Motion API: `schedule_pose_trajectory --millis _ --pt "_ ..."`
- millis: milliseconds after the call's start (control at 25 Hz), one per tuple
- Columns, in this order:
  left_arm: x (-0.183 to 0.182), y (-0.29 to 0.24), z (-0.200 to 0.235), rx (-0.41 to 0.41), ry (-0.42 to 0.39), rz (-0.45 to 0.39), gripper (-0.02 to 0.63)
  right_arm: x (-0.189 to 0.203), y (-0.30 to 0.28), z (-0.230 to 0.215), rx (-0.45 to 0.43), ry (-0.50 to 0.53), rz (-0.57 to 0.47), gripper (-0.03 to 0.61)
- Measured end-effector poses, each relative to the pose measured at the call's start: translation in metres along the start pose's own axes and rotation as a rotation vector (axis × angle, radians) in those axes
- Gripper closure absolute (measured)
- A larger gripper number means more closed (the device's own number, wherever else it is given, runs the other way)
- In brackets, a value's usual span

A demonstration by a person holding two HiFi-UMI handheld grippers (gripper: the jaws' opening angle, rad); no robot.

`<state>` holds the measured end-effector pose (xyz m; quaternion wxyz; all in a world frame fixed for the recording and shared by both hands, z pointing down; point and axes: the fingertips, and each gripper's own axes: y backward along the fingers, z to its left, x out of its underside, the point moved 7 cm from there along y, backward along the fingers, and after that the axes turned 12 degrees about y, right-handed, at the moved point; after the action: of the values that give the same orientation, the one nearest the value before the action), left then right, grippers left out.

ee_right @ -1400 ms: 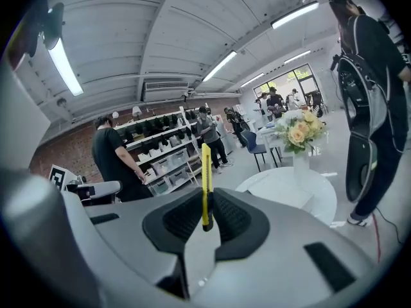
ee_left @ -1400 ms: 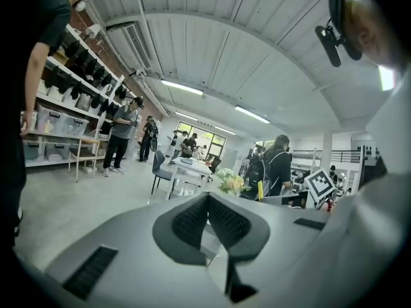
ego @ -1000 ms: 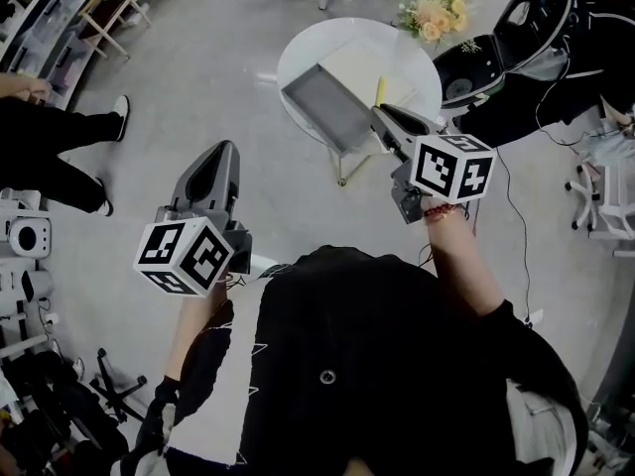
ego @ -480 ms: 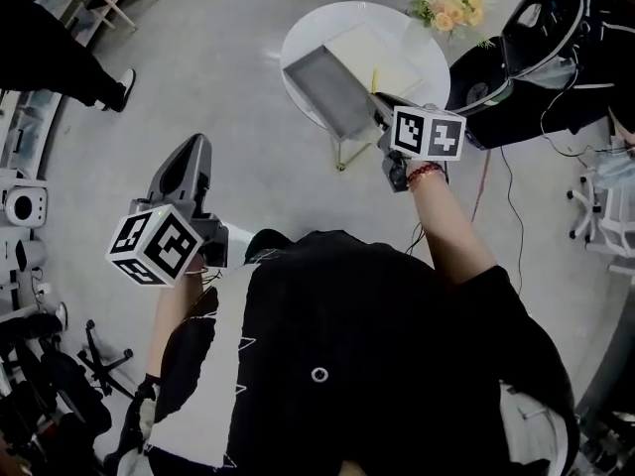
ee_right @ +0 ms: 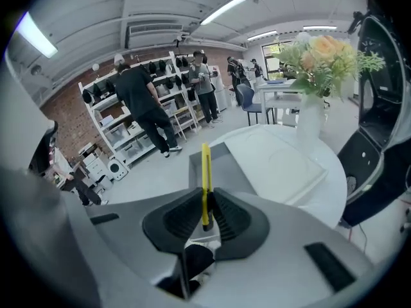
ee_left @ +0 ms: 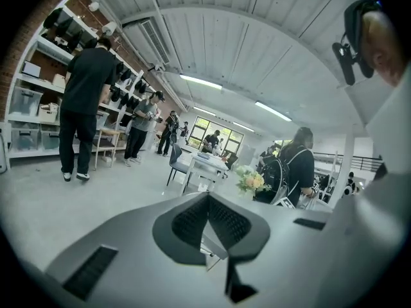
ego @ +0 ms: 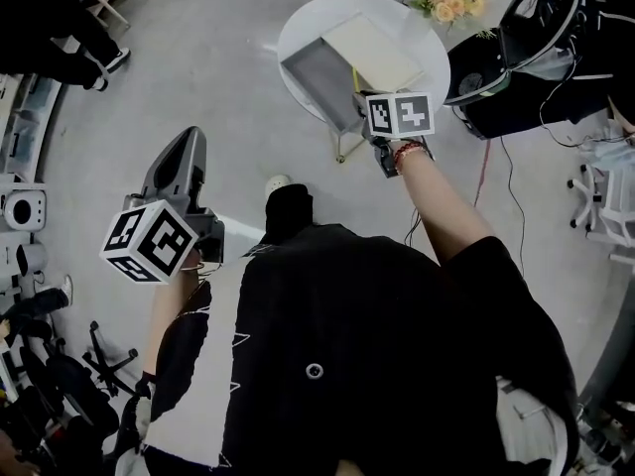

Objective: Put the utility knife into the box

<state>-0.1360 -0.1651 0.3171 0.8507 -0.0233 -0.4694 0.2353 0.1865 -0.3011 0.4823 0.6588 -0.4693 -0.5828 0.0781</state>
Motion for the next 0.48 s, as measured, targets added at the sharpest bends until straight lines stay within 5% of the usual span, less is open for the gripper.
schedule_pose_trajectory --millis 480 --pt "-0.016 -0.017 0.024 -0.019 -0.038 -0.003 0.603 0.014 -0.027 -0.006 0.023 -0.013 0.107 0.522"
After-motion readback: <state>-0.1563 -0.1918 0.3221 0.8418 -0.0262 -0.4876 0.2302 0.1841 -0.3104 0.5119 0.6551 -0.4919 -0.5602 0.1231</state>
